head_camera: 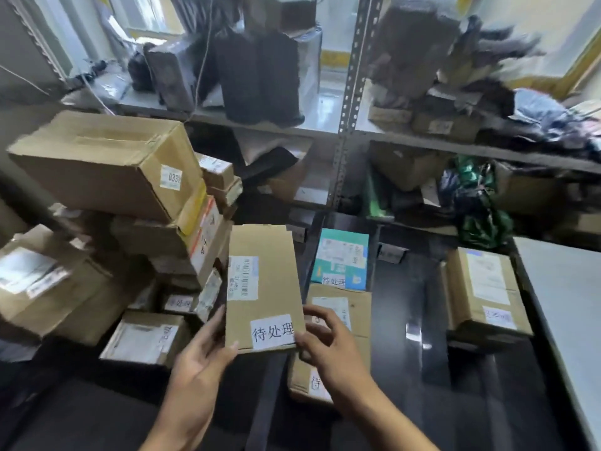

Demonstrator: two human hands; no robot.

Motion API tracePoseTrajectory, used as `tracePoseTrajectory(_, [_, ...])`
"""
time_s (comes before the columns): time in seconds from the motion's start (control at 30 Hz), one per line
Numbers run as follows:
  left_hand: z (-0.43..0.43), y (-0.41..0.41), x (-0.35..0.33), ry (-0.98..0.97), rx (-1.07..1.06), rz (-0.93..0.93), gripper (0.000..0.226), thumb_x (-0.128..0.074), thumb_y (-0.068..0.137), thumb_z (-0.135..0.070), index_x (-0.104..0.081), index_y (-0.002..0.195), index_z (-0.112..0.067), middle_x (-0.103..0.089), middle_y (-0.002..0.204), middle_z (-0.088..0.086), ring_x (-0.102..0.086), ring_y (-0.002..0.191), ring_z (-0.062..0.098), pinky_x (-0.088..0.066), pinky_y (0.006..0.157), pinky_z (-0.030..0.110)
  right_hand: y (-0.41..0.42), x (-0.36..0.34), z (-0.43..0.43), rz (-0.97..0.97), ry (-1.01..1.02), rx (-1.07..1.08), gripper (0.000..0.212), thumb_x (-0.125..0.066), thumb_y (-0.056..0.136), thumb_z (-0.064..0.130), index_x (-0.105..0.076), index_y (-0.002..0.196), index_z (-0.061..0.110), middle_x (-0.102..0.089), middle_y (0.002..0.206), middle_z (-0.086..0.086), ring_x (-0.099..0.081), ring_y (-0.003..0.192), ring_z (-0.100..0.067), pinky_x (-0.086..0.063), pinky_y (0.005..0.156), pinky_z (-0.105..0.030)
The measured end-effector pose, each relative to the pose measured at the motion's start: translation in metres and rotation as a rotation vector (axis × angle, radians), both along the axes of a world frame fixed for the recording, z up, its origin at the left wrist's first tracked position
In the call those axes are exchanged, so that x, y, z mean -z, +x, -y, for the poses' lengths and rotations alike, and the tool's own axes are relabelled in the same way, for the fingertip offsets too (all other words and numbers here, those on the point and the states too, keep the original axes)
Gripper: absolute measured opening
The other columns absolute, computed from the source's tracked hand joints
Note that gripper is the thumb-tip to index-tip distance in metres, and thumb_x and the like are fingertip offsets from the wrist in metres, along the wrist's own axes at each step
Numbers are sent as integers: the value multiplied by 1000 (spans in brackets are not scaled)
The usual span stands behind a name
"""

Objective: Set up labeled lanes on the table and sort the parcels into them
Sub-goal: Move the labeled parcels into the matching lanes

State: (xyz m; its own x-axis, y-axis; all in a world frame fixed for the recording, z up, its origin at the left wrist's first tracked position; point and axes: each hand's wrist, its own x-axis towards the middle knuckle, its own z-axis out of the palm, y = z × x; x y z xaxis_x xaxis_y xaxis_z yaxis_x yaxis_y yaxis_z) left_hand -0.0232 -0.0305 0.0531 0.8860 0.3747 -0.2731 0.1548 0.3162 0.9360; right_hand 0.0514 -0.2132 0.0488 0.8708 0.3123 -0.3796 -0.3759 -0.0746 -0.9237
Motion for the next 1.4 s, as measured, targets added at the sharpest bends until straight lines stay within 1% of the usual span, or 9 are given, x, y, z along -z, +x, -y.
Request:
tracePoseTrajectory(0.17, [24, 42, 8, 32, 94, -16, 38, -66, 87, -2, -63, 120, -20, -70, 119, 2, -61, 120, 19, -42, 108, 40, 9, -2, 36, -49, 17, 136, 31, -64, 92, 6, -62, 113, 28, -74, 100, 0, -68, 87, -13, -54, 75, -23])
tracePoseTrajectory(0.3, [37, 91, 9, -3, 186, -63, 38, -55, 91, 7, -63, 119, -18, -71, 116, 7, -67, 105, 14, -55, 81, 18, 38, -4, 52, -35, 9, 227, 31, -65, 91, 6, -61, 115, 24, -74, 98, 2, -69, 87, -12, -52, 77, -26])
tracePoseTrajectory(0.4, [43, 137, 8, -53, 268, -99, 40, -55, 92, 4, -57, 129, -12, -69, 114, 13, -71, 87, 8, -56, 70, 16, 78, 0, 60, 6, -73, 249, 30, -62, 93, 7, -58, 116, 25, -73, 100, 1, -69, 80, -2, -47, 69, -18])
tracePoseTrajectory(0.57, [45, 210, 20, 17, 365, -165, 48, -57, 93, 2, -49, 138, -9, -69, 113, 16, -72, 90, 14, -57, 69, 19, 149, 15, 66, 27, -177, 247, 35, -64, 93, 8, -54, 125, 18, -72, 110, -10, -72, 94, -18, -60, 82, -37])
tracePoseTrajectory(0.87, [43, 260, 69, 198, 480, -336, 45, -59, 90, 4, -52, 133, -8, -71, 103, 18, -70, 94, 26, -55, 88, 37, 194, 50, 72, -45, -412, 106, 36, -67, 91, 9, -48, 120, 19, -67, 105, 0, -65, 87, -7, -50, 59, -14])
tracePoseTrajectory(0.97, [44, 260, 81, 223, 497, -385, 42, -60, 89, 5, -53, 129, -8, -72, 101, 18, -70, 95, 27, -55, 89, 41, 196, 63, 73, -86, -448, 74, 36, -69, 89, 9, -48, 117, 19, -66, 120, -8, -67, 97, -14, -53, 65, -17])
tracePoseTrajectory(1.1, [45, 257, 92, 243, 524, -422, 42, -63, 87, 5, -54, 127, -7, -70, 101, 16, -70, 90, 22, -59, 76, 31, 196, 71, 75, -103, -542, 9, 40, -71, 86, 12, -49, 120, 17, -64, 118, -7, -65, 102, -19, -56, 81, -28])
tracePoseTrajectory(1.2, [46, 254, 95, 271, 530, -421, 44, -64, 87, 3, -53, 128, -10, -71, 98, 11, -70, 92, 22, -58, 83, 36, 195, 75, 75, -131, -587, -10, 43, -73, 84, 9, -51, 121, 13, -63, 115, -8, -64, 104, -22, -54, 94, -37])
tracePoseTrajectory(1.4, [47, 246, 93, 429, 533, -420, 50, -69, 86, -6, -53, 133, -16, -65, 102, 0, -65, 94, 15, -56, 78, 29, 193, 74, 74, -156, -596, -26, 48, -73, 85, 8, -51, 127, 12, -63, 117, -8, -64, 105, -22, -53, 91, -34])
